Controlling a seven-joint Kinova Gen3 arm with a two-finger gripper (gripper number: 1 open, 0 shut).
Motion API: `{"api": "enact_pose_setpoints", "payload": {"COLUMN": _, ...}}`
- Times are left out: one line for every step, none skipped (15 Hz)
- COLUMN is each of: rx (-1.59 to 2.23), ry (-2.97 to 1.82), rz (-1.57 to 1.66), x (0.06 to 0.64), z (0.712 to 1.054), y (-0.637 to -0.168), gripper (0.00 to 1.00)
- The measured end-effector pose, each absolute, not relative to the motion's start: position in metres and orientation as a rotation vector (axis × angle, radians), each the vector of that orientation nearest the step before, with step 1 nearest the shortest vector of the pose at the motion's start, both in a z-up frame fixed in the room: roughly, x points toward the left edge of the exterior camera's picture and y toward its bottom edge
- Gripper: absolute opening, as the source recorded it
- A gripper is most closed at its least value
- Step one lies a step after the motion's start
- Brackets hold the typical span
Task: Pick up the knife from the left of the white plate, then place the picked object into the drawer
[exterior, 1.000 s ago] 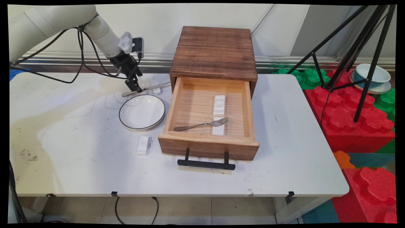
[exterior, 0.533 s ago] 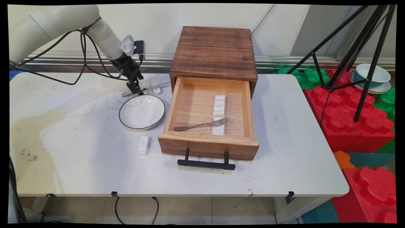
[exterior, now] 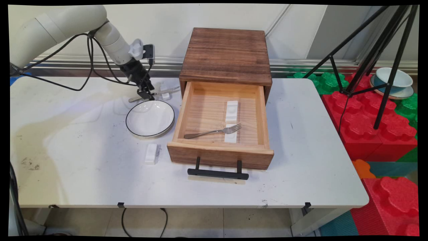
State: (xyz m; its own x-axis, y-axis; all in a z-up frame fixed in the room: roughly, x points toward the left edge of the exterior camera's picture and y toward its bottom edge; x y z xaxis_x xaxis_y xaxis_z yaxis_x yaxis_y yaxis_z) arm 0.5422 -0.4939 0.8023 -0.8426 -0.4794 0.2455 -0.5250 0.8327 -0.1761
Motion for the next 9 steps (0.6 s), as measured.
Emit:
{"api": "enact_pose_setpoints", "payload": {"rx": 0.783, "ry": -2.819, "rz": 0.35, "x": 0.542, "z": 0.8015, "y": -0.4945, "gripper": 0.0}}
{"api": "enact_pose_setpoints", "payload": {"rx": 0.784, "ry": -2.818, "rz": 0.349, "x": 0.542, "z": 0.8011, "y": -0.4946, "gripper": 0.0}}
{"api": "enact_pose_setpoints", "payload": {"rx": 0.784, "ry": -2.816, "rz": 0.347, "x": 0.5421, "z": 0.8008, "y": -0.4947, "gripper": 0.0}}
{"api": "enact_pose_setpoints", "payload": {"rx": 0.786, "ry": -2.815, "rz": 0.345, "x": 0.5424, "z": 0.8004, "y": -0.4946, "gripper": 0.0}}
{"api": "enact_pose_setpoints", "payload": {"rx": 0.787, "ry": -2.814, "rz": 0.344, "x": 0.5429, "z": 0.8001, "y": -0.4946, "gripper": 0.0}}
{"api": "enact_pose_setpoints", "payload": {"rx": 0.789, "ry": -2.812, "rz": 0.342, "x": 0.5435, "z": 0.7998, "y": -0.4945, "gripper": 0.0}}
{"api": "enact_pose_setpoints", "payload": {"rx": 0.79, "ry": -2.811, "rz": 0.34, "x": 0.5442, "z": 0.7997, "y": -0.4943, "gripper": 0.0}}
{"api": "enact_pose_setpoints", "payload": {"rx": 0.79, "ry": -2.811, "rz": 0.339, "x": 0.5446, "z": 0.7996, "y": -0.4942, "gripper": 0.0}}
{"api": "enact_pose_setpoints", "payload": {"rx": 0.791, "ry": -2.81, "rz": 0.339, "x": 0.5452, "z": 0.7997, "y": -0.494, "gripper": 0.0}}
